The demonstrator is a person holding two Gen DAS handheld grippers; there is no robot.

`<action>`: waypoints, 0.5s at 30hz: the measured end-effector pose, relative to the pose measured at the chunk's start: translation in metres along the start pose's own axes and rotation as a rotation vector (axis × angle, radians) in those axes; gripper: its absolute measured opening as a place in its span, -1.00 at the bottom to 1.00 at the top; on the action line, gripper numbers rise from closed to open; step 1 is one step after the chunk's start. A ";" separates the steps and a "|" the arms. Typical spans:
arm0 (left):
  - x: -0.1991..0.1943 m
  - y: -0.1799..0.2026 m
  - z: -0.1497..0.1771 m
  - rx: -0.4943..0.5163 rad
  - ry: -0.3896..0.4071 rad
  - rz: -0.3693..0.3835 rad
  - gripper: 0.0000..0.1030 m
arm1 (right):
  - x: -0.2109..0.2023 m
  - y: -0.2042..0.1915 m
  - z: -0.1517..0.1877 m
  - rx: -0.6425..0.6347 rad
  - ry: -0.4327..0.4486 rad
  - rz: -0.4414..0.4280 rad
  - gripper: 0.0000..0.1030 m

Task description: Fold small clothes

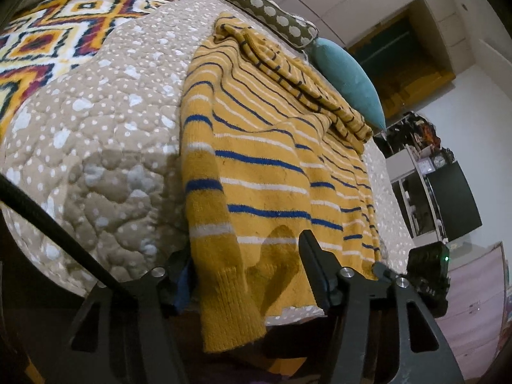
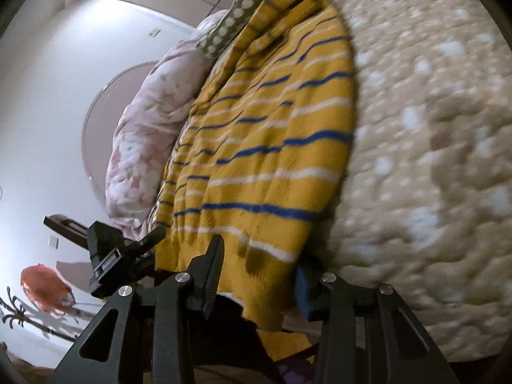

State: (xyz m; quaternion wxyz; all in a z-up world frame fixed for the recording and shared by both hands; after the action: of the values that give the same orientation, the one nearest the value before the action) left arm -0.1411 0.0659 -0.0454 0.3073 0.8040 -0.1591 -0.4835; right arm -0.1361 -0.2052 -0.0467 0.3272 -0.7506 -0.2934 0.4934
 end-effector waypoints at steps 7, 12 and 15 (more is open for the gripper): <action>-0.002 -0.010 -0.006 -0.052 0.007 -0.143 -0.83 | -0.001 0.011 0.003 0.040 0.014 0.047 -0.79; -0.037 0.013 -0.015 -0.040 0.080 -0.122 -0.85 | -0.024 -0.004 -0.001 -0.046 0.023 0.087 -0.82; -0.062 0.034 -0.004 0.026 0.114 -0.108 -0.85 | -0.050 -0.025 0.006 -0.144 0.024 0.095 -0.83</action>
State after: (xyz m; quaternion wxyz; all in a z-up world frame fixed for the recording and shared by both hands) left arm -0.1656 0.0759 0.0198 0.2790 0.8416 -0.1039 -0.4507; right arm -0.1616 -0.2263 -0.0016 0.2522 -0.7912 -0.2881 0.4768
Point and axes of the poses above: each gripper's, at about its wrist camera, not at the fingertips, and x roughly the way its jaws point, y to its right, z to its underside, the point moved 7 cm from there along x, roughly the way its jaws point, and after that the axes turned 4 degrees about -x, right-handed, at the moved point
